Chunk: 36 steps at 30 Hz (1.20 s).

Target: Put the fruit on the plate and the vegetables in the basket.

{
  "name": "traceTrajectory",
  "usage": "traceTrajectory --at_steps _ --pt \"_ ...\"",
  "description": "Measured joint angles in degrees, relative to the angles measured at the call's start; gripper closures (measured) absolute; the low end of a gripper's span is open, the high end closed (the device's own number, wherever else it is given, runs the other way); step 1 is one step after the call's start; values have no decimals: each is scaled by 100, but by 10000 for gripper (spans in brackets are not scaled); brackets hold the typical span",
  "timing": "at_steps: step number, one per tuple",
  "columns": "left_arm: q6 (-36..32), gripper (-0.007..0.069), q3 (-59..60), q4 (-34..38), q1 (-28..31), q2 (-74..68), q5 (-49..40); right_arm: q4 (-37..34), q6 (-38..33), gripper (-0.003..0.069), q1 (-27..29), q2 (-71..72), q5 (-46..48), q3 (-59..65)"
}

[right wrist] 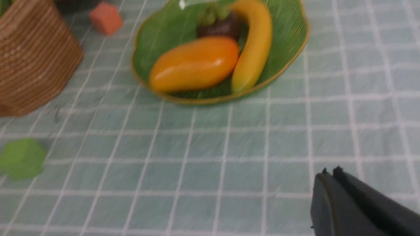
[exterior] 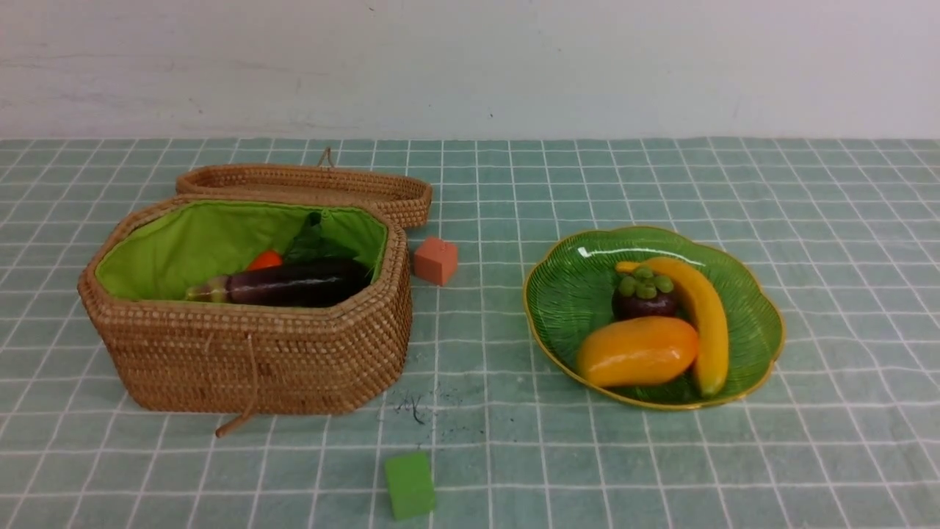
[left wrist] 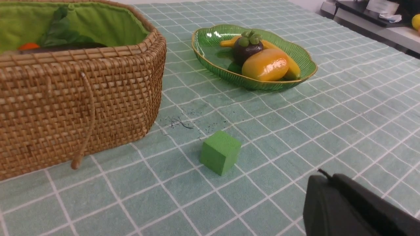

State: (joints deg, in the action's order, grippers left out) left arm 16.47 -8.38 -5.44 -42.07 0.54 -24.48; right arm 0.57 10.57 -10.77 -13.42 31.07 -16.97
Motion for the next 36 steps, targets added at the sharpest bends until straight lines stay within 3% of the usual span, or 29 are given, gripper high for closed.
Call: traceTrajectory --at_steps 3,7,36 --pt "0 638 0 0 0 0 -102 11 -328 677 610 555 -702 758" --pt "0 638 0 0 0 0 -222 -6 -446 677 955 1245 -904 1570" --pt "0 628 0 -5 0 0 -388 -285 -746 668 965 1407 -896 1786"
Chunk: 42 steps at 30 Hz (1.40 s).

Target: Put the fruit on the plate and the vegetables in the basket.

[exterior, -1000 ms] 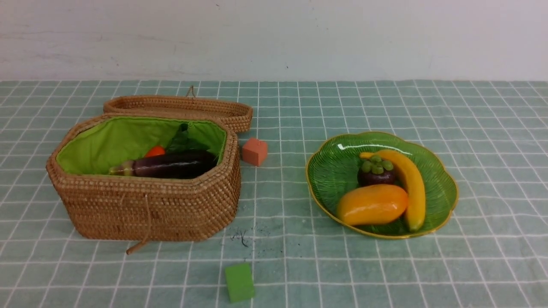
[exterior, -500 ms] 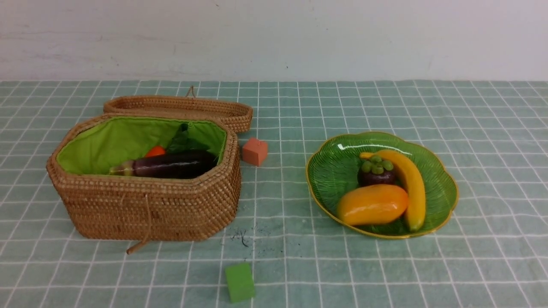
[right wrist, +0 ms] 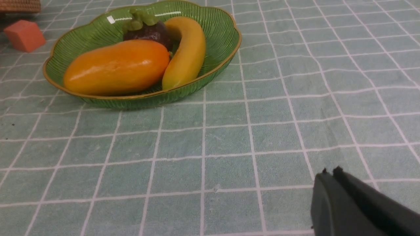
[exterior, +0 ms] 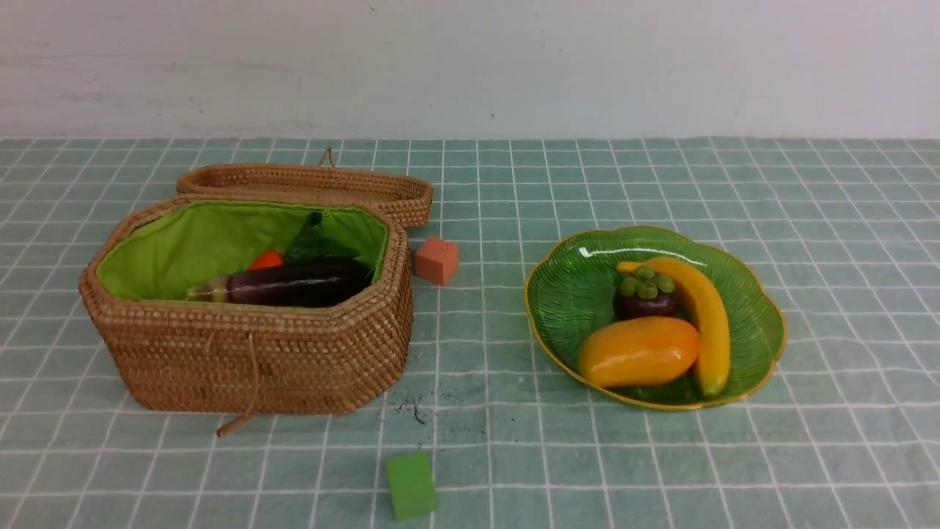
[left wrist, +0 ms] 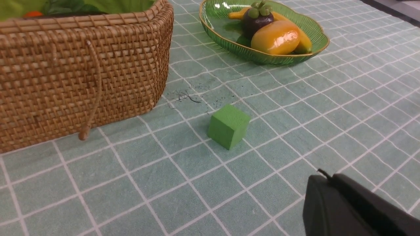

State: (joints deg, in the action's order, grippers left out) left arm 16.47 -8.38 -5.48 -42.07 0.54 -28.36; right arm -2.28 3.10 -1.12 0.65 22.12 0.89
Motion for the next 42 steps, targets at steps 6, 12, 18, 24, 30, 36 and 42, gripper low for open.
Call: traceTrajectory --at_steps 6,12,18,24,30,36,42 --pt "0 627 8 -222 182 0 104 0 0 664 0 0 0 0" --pt "-197 637 391 -121 2002 0 1358 0 0 659 0 0 0 0" --pt "-499 637 966 678 3466 0 1484 0 0 655 0 0 0 0" --pt "-579 637 1020 845 3665 0 629 -1 0 654 0 0 0 0" --pt "-579 637 1020 856 3665 0 646 -1 0 648 0 0 0 0" --pt "-579 637 1020 856 3665 0 646 -1 0 645 0 0 0 0" --pt "-579 637 1020 857 3665 0 646 -1 0 643 0 0 0 0"
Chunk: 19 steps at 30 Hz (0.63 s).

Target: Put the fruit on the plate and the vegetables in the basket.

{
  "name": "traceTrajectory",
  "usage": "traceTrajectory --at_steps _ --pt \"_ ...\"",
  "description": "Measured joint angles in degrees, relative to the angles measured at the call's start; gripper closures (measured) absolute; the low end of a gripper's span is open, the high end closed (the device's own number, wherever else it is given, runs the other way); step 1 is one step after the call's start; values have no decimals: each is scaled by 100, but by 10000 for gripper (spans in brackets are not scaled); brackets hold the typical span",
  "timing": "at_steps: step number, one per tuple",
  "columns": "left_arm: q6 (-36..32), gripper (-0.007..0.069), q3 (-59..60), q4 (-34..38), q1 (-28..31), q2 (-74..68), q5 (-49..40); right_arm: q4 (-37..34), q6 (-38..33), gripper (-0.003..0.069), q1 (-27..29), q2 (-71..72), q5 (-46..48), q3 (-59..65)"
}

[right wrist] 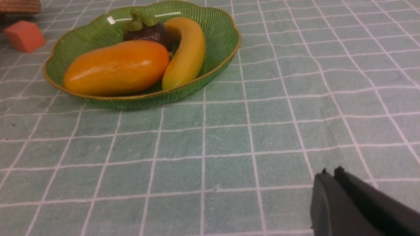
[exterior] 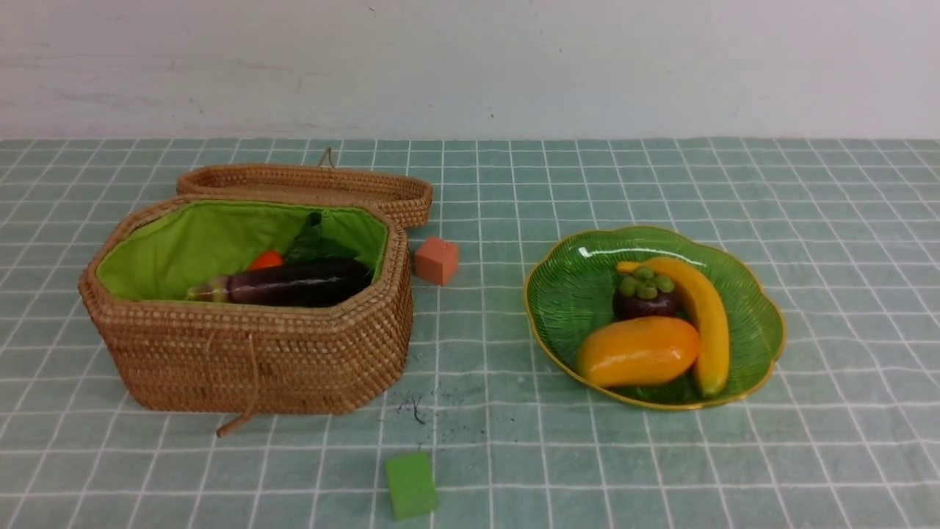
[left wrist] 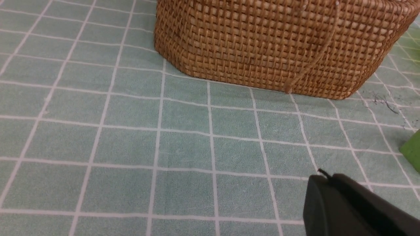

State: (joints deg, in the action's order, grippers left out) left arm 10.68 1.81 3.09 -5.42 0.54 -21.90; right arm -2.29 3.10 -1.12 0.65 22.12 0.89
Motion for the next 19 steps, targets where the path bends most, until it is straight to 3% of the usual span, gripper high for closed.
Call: traceTrajectory --at_steps 19 --pt "0 637 0 0 0 0 5 0 0 624 0 0 0 0"
